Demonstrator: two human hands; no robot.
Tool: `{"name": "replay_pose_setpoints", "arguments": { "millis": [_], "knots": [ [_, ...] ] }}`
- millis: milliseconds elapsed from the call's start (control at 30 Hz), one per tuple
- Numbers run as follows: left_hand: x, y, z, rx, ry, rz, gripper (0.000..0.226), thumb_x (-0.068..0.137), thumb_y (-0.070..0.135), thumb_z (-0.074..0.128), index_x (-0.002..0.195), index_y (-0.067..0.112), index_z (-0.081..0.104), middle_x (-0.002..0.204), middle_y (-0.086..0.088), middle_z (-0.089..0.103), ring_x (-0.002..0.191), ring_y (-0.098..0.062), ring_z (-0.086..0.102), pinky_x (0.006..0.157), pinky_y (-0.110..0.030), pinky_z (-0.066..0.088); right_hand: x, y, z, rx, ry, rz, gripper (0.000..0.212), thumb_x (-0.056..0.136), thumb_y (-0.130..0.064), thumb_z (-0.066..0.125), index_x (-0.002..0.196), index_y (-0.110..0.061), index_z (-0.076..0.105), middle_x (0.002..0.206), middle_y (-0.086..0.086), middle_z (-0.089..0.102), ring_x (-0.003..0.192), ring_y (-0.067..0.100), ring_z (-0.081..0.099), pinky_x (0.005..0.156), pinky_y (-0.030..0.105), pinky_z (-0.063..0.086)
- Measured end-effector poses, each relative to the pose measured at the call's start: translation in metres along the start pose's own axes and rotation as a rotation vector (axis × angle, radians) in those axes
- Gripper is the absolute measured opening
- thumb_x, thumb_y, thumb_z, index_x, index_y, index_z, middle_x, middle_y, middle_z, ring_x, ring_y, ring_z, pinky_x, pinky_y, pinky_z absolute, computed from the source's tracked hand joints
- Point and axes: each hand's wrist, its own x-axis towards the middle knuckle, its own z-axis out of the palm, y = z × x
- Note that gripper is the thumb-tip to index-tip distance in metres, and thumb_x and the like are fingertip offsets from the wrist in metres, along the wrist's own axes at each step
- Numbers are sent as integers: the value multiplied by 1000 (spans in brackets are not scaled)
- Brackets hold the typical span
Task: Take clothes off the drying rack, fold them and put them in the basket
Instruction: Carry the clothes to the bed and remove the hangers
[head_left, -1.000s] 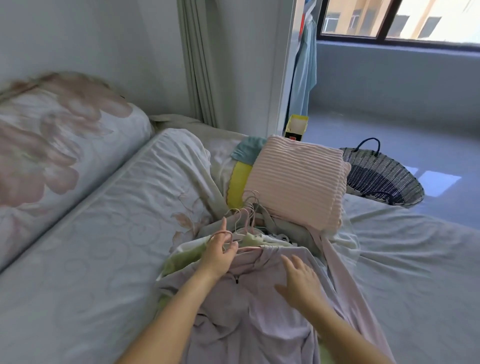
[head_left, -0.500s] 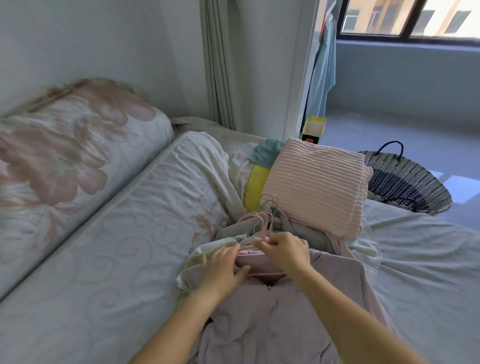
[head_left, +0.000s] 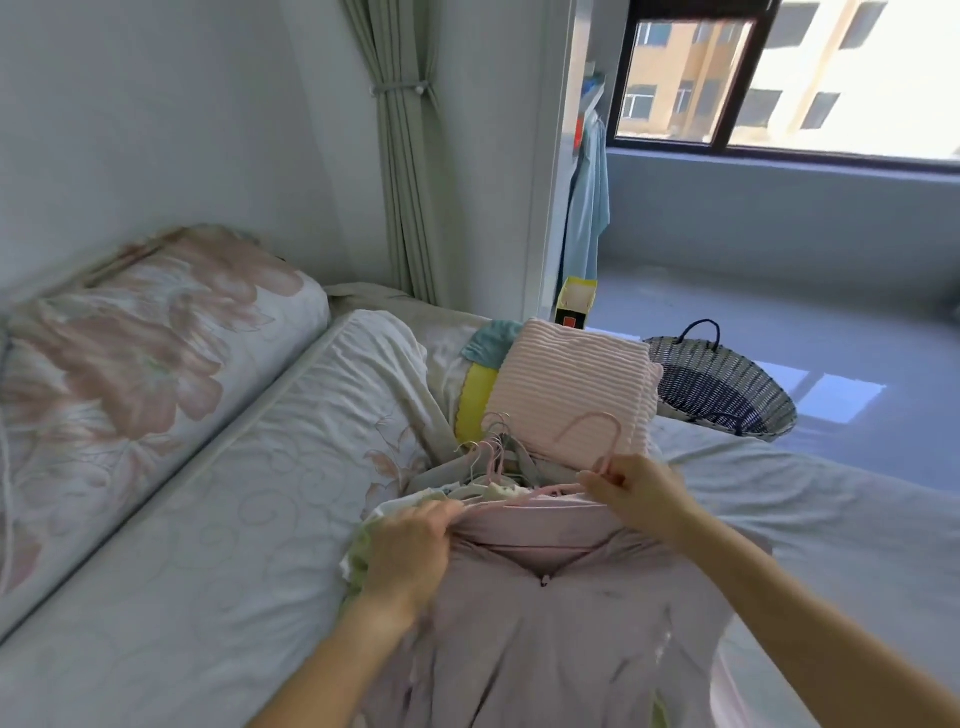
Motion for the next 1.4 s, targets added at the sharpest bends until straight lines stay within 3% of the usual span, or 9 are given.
{"name": "replay_pose_setpoints", "arguments": {
  "millis": [300, 500, 667, 767, 967, 1133, 1200, 1333, 1400],
  "knots": [
    [-15, 48, -58, -439, -85, -267, 35, 80, 21, 45, 99, 29, 73, 95, 6, 74, 89, -16, 67, 76, -30, 52, -64, 59, -80, 76, 124, -5, 34, 86, -52, 58, 67, -24, 63, 78, -9, 69, 80, 17, 64, 85, 37, 47],
    [-16, 76, -71, -782, -127, -417, 36, 87, -3, 58, 76, 27, 75, 69, 8, 71, 68, -13, 63, 66, -30, 51, -106, 76, -114, 355, 141, -4, 31, 91, -22, 64, 60, -22, 65, 74, 8, 69, 74, 23, 62, 80, 39, 47],
    [-23, 106, -76, -1095, -346, -551, 15, 93, 4, 57, 89, 9, 70, 63, -1, 59, 47, -7, 48, 43, -15, 38, -128, 94, -137, 580, 211, 53, 31, 93, -20, 61, 63, -16, 68, 66, 8, 58, 58, 13, 48, 59, 21, 40],
    [-27, 122, -73, -1181, -380, -586, 5, 87, 12, 66, 87, 13, 71, 74, -3, 66, 59, -12, 58, 55, -23, 44, -138, 96, -156, 757, 287, 84, 29, 94, -24, 59, 71, -9, 68, 63, 5, 54, 50, 10, 44, 54, 20, 37],
    [-9, 203, -62, -884, -340, -259, 16, 83, 27, 63, 69, 19, 61, 58, 10, 52, 58, -8, 46, 63, -27, 36, -133, 35, -156, 808, 368, 3, 26, 95, -23, 59, 73, -15, 69, 50, -10, 56, 45, 2, 46, 53, 14, 42],
    [-30, 182, -39, -568, -270, -323, 26, 86, 16, 63, 63, 20, 52, 58, 9, 50, 56, -9, 48, 59, -27, 43, -136, -10, -177, 846, 492, -124, 26, 96, -21, 56, 72, -19, 67, 52, -7, 52, 43, 0, 42, 47, 11, 34],
    [-43, 167, -45, -598, -191, -371, 20, 86, 17, 67, 72, 26, 55, 73, 9, 58, 69, -9, 57, 72, -34, 51, -138, -6, -179, 724, 487, -146, 29, 95, -23, 57, 68, -22, 65, 53, -6, 51, 45, 3, 43, 50, 14, 34],
    [-63, 145, -76, -281, 378, 104, 28, 86, 29, 61, 107, 11, 58, 104, 4, 56, 94, -9, 51, 94, -16, 37, -136, 29, -144, 295, 311, -135, 36, 92, -31, 61, 65, -7, 62, 55, 2, 52, 49, 10, 40, 55, 29, 34],
    [-69, 127, -81, -117, 306, 223, 43, 85, 41, 58, 116, 11, 59, 111, -1, 59, 105, -16, 51, 97, -23, 36, -136, 38, -113, 185, 177, -142, 38, 92, -32, 62, 70, -1, 62, 54, 1, 48, 50, 13, 38, 53, 29, 34]
  ]
}}
